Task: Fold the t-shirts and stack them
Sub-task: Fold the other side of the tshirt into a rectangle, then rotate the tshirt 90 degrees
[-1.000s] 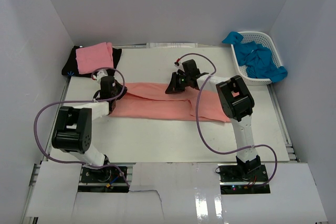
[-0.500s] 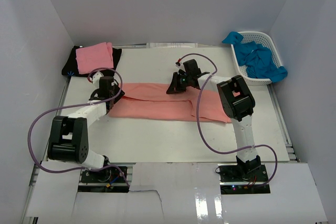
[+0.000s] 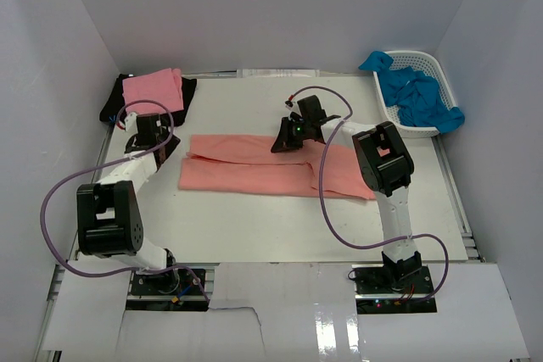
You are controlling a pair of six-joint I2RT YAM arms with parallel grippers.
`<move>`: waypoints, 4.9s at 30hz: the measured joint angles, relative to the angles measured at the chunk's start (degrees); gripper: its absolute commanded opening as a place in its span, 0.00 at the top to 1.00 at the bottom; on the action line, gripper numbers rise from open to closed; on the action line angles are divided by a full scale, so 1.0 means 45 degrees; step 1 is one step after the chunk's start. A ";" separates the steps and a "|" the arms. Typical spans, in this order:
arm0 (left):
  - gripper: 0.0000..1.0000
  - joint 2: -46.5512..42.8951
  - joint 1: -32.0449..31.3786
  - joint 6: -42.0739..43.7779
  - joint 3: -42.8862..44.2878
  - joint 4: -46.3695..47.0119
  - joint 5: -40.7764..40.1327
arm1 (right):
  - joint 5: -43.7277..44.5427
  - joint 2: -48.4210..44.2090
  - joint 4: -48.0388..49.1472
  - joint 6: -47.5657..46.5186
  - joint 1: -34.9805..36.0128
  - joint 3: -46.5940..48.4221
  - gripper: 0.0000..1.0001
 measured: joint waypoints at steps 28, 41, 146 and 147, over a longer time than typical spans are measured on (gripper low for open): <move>0.59 0.6737 -0.0175 0.1812 0.5212 -0.0593 0.8874 | 0.0024 -0.0131 -0.0743 -0.0233 -0.0228 0.0087 0.92; 0.58 0.6883 -0.0432 0.2667 0.7101 -0.3337 0.5576 | 0.0282 -0.0364 -0.1069 -0.0427 -0.0418 -0.0083 0.92; 0.52 0.2982 -1.0078 0.1540 0.2273 -0.5387 0.5319 | 0.1190 0.4993 -0.4940 -0.1860 -0.3483 0.9928 0.92; 0.52 0.3031 -1.0244 0.1418 0.2307 -0.5382 0.5367 | 0.1141 0.5003 -0.4920 -0.1836 -0.3483 0.9928 0.92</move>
